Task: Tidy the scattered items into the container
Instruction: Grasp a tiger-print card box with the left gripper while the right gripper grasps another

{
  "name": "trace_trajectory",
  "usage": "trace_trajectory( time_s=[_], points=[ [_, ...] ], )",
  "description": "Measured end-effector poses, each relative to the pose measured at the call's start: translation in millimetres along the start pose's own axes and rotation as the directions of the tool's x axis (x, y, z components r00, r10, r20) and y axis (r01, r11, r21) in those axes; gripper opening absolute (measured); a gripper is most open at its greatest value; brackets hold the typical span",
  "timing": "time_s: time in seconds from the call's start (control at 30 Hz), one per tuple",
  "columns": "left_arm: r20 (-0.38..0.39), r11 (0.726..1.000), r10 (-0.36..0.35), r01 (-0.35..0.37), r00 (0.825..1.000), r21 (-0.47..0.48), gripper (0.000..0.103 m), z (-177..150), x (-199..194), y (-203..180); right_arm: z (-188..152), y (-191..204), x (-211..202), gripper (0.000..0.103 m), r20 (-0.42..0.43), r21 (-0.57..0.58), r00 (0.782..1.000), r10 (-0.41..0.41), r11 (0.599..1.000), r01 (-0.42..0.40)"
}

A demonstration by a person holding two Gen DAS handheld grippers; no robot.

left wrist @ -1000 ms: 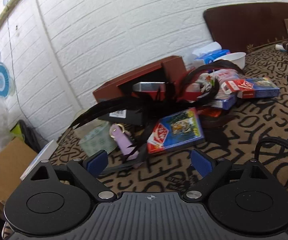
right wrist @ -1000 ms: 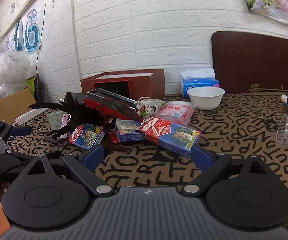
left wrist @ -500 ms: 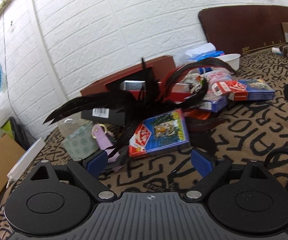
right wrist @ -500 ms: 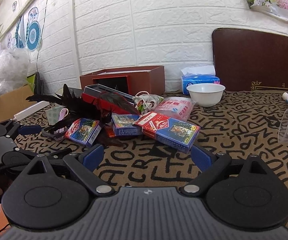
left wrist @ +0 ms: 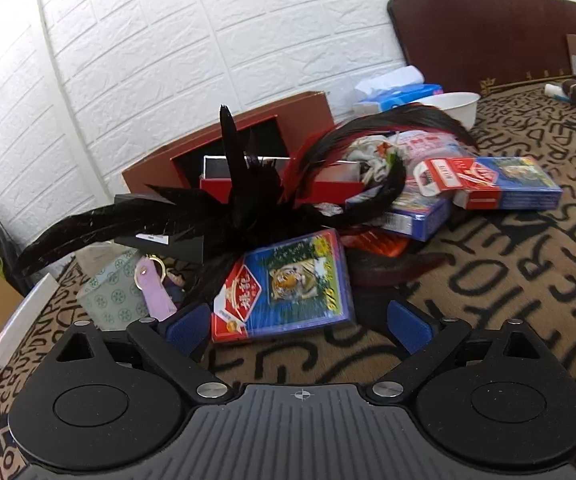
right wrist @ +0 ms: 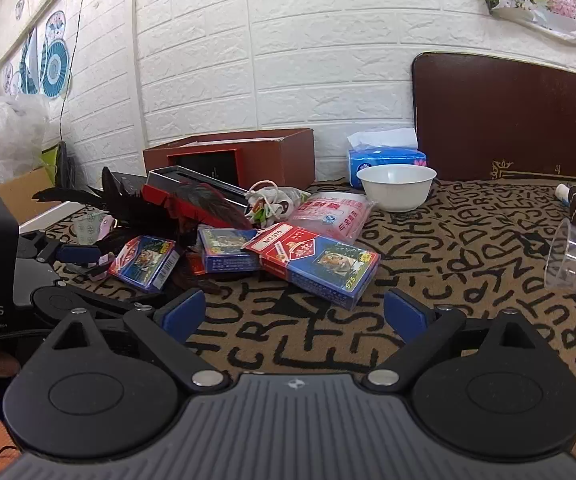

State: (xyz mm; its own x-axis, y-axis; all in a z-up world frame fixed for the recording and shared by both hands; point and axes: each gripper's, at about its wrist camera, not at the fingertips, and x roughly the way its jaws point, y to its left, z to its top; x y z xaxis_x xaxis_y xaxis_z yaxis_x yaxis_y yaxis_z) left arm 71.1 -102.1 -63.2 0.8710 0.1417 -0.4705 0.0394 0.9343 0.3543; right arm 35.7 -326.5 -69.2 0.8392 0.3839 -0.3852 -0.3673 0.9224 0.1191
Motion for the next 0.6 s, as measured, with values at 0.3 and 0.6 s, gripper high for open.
trace_trajectory(
  time_s=[0.3,0.6],
  points=[
    [-0.022,0.999,-0.004,0.003,1.0,-0.048,0.103,2,14,8,17,-17,31,0.097,0.005,-0.063,1.0,-0.011,0.998,0.011],
    [-0.05,0.996,-0.06,0.057,0.997,-0.062,0.103,5,30,17,32,-34,95,0.101,-0.122,-0.423,0.986,0.112,0.893,-0.154]
  ],
)
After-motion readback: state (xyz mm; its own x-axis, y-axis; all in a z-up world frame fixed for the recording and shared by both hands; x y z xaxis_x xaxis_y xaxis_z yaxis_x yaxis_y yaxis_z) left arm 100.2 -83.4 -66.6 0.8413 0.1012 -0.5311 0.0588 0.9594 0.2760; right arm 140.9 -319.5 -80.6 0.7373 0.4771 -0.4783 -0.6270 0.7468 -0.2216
